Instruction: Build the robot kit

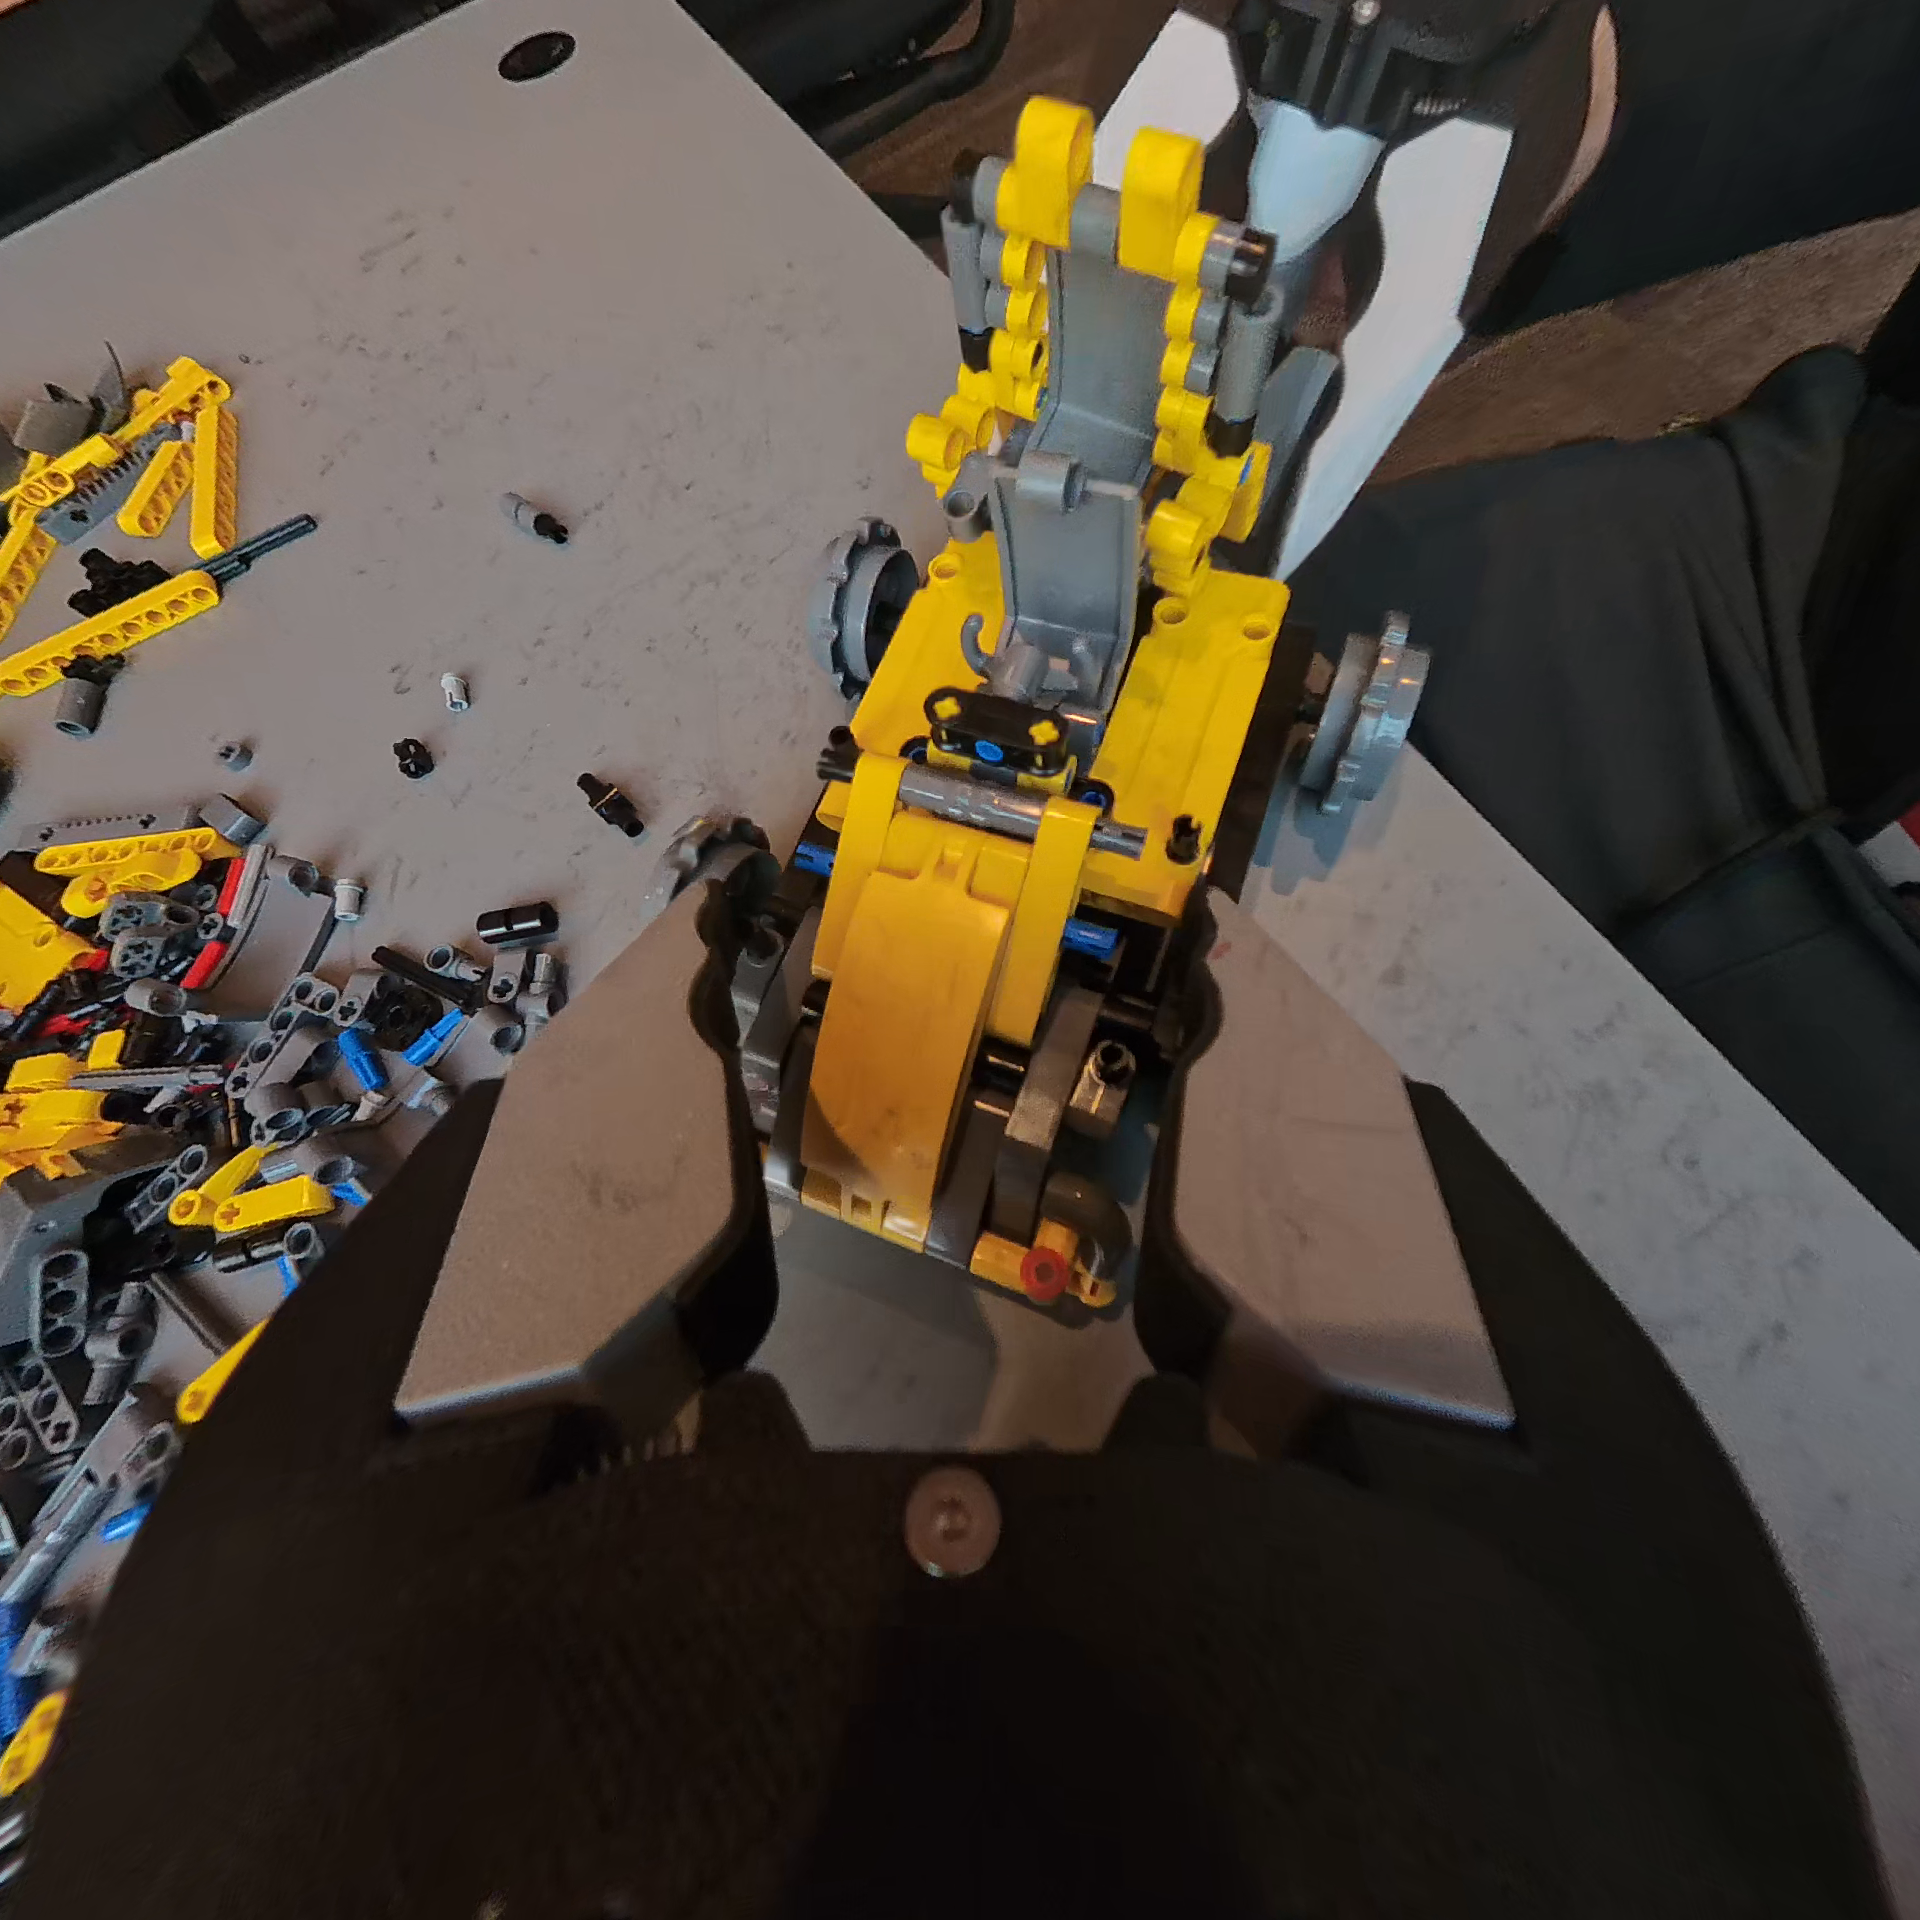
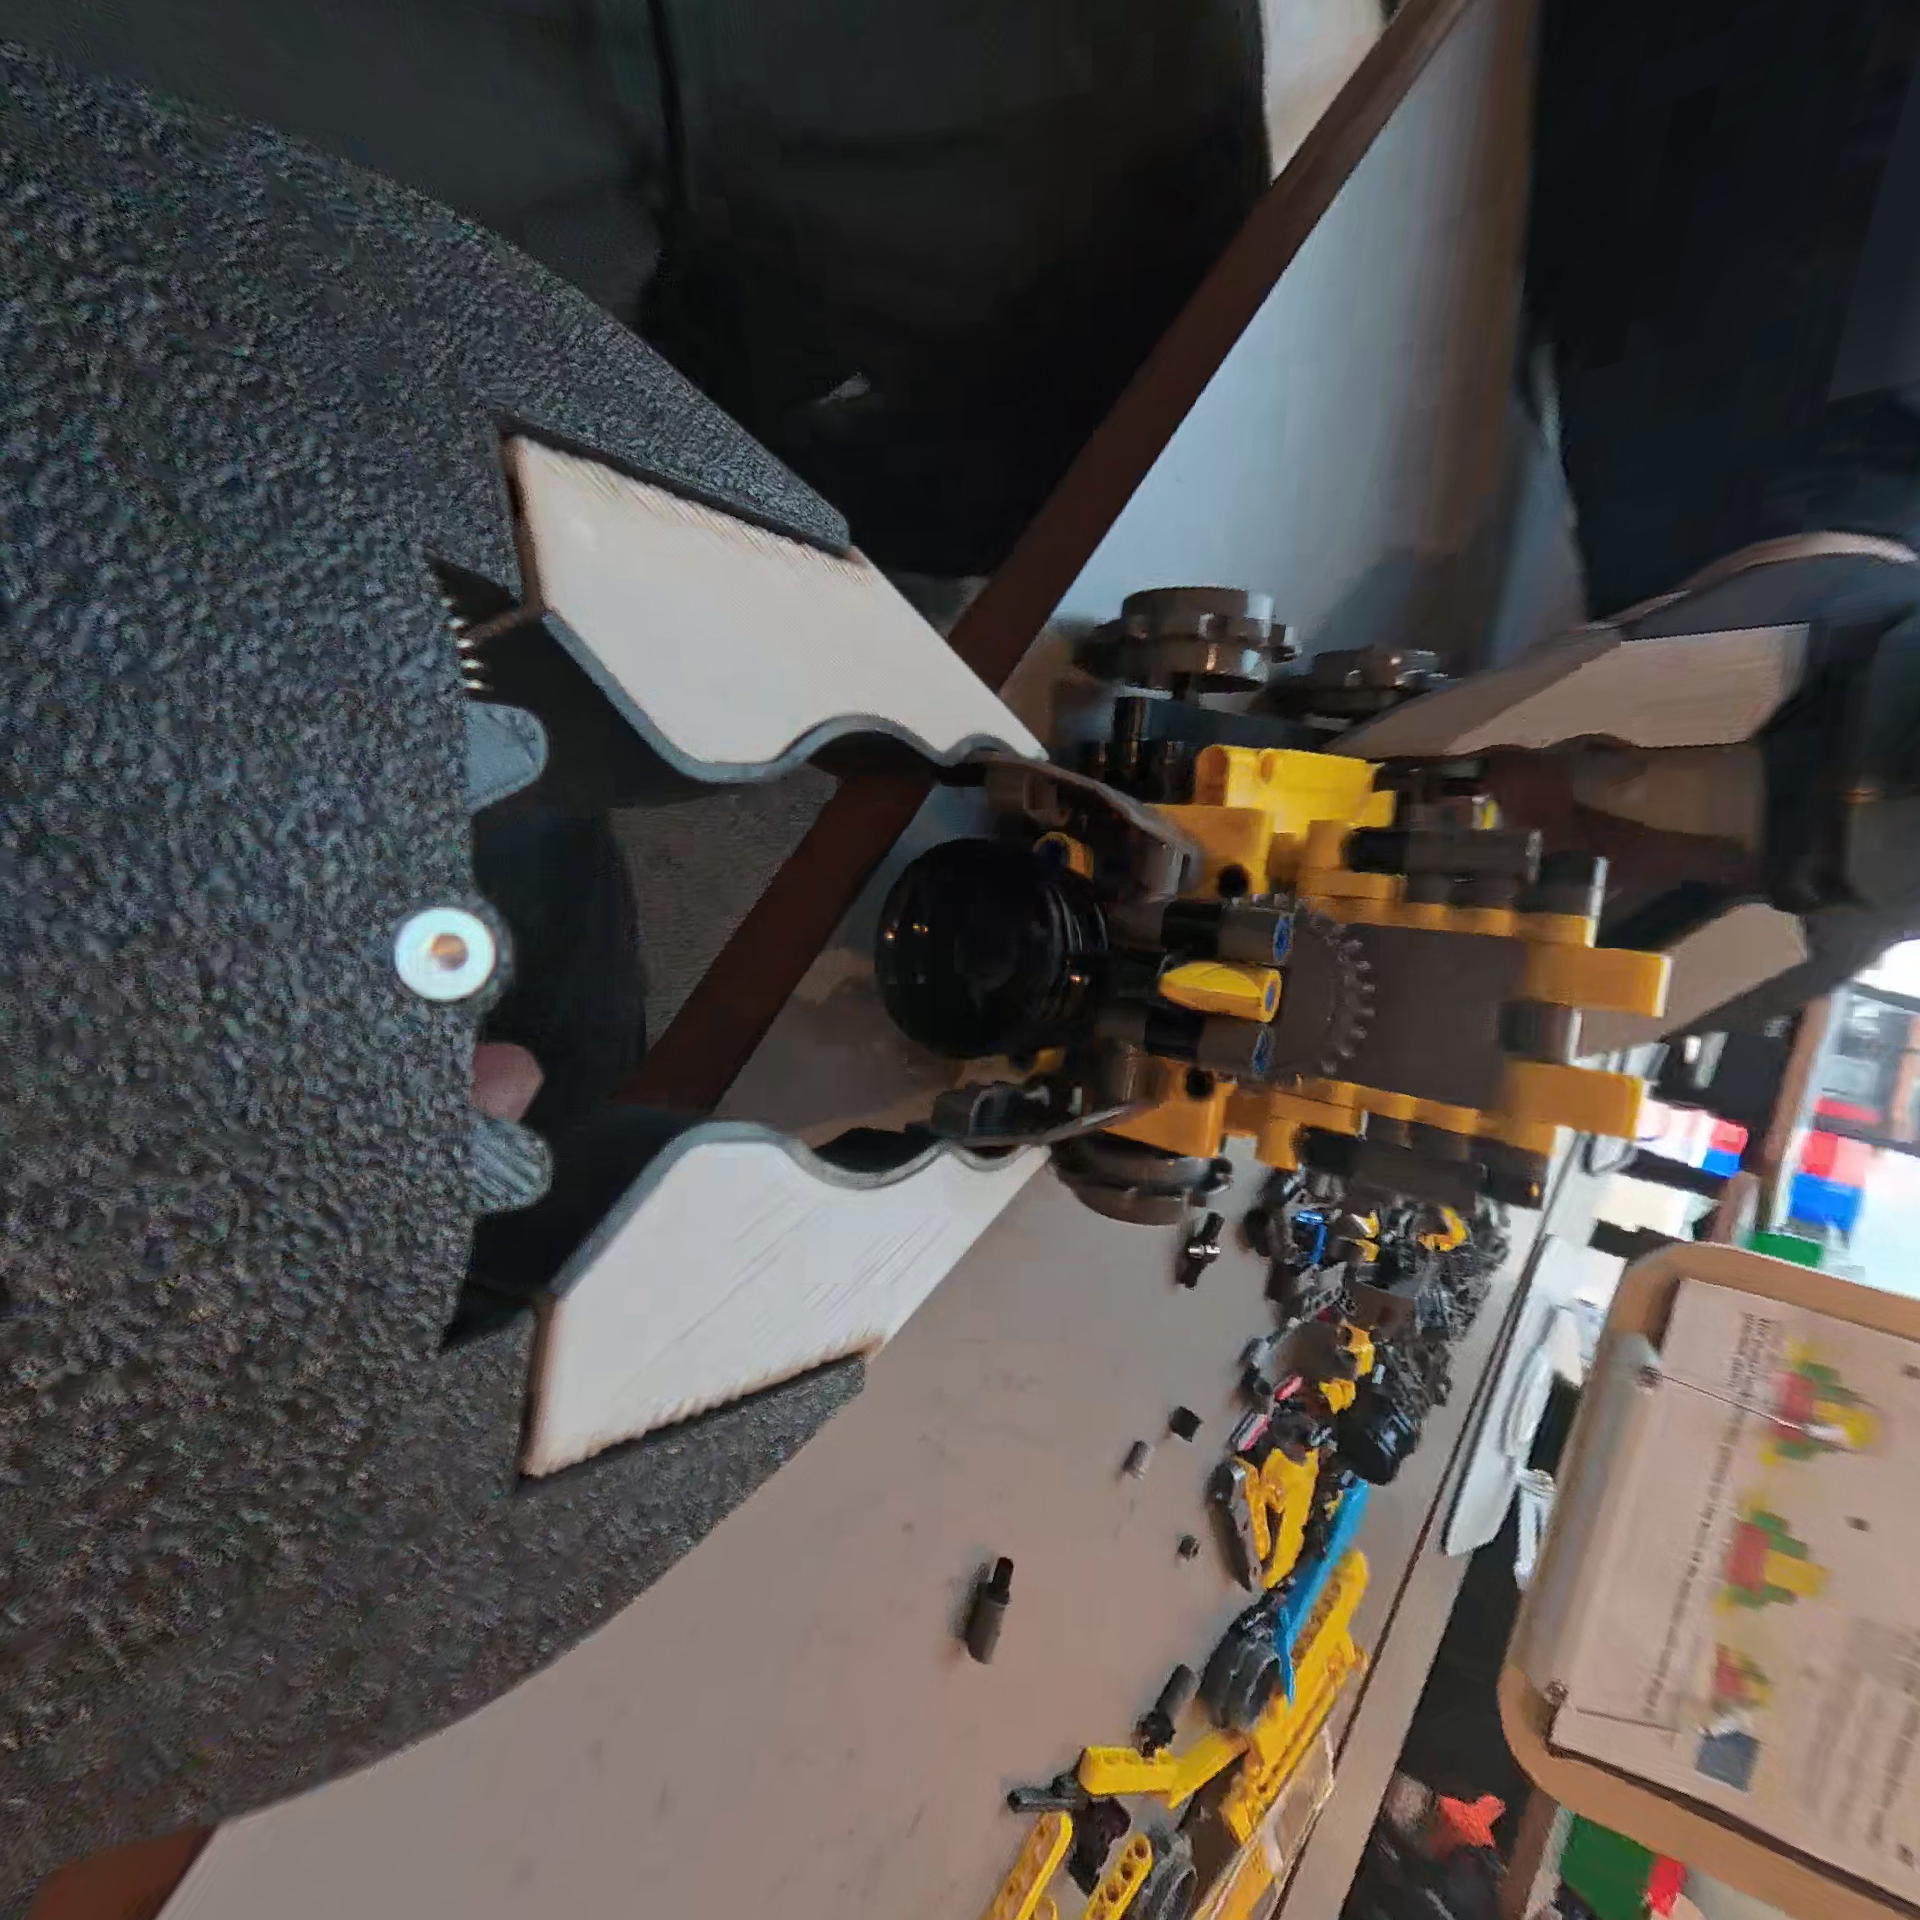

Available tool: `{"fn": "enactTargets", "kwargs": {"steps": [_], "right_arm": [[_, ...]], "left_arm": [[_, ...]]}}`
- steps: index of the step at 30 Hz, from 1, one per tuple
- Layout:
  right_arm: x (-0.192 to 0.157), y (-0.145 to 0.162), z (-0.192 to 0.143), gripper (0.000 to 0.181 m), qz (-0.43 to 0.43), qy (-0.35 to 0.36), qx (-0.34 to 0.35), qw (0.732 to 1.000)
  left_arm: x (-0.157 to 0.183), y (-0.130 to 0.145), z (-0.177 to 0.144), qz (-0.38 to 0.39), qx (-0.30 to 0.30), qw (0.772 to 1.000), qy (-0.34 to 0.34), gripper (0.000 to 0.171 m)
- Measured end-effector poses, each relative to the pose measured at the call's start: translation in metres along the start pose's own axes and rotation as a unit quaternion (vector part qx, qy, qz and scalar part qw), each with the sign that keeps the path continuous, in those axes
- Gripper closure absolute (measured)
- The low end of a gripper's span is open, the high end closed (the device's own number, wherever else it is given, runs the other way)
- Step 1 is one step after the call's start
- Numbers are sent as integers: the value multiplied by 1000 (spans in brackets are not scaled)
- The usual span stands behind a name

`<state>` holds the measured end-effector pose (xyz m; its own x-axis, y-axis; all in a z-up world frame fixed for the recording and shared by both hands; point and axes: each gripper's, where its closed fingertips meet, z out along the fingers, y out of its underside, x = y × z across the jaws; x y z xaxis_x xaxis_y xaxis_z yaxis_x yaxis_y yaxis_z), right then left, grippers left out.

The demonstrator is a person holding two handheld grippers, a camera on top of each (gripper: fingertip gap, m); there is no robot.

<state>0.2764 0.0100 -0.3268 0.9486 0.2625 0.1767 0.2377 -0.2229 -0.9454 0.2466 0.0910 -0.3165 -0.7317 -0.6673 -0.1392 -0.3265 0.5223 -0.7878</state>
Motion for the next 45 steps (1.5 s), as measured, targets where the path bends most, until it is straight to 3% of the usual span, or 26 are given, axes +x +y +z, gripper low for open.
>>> {"fn": "enactTargets", "kwargs": {"steps": [3, 7, 11, 13, 16, 21, 25, 28, 33, 37, 40, 45], "right_arm": [[-6, 3, 5, 117, -29, -6, -32, 999], [-10, -11, 5, 118, -4, -32, -34, 999], [-9, -9, 7, 118, -5, -56, -66, 996], [-10, -10, 8, 118, -18, -64, -74, 995], [-11, -13, 8, 118, -41, -74, -74, 994], [-15, -4, 10, 116, -54, -103, -103, 988], [-16, -2, 7, 112, -29, -97, -143, 984], [-7, -11, -2, 107, -12, -65, -146, 987], [-15, -27, -4, 101, 19, -69, -161, 984], [-19, -26, 11, 124, 17, -69, -169, 983], [-20, -12, 19, 122, -20, -60, -209, 976], [-21, -10, 22, 122, -40, -49, -213, 975]], "left_arm": [[3, -5, -6, 15, 12, 1000, 3, 88], [-2, -13, -17, 12, 26, 1000, -4, 81], [10, -49, -25, 25, 66, 997, 5, 84], [22, -58, -11, 54, 49, 997, 11, 85], [30, -58, 12, 86, 5, 996, 11, 83], [34, -54, 35, 110, -23, 993, 37, 107], [34, -54, 34, 106, -23, 993, 47, 108], [33, -54, 35, 103, -24, 993, 48, 108], [34, -54, 36, 124, -38, 991, 45, 108], [40, -54, 37, 135, -40, 989, 54, 109], [41, -57, 36, 129, -33, 989, 57, 109], [41, -57, 34, 116, -25, 991, 68, 109]]}}
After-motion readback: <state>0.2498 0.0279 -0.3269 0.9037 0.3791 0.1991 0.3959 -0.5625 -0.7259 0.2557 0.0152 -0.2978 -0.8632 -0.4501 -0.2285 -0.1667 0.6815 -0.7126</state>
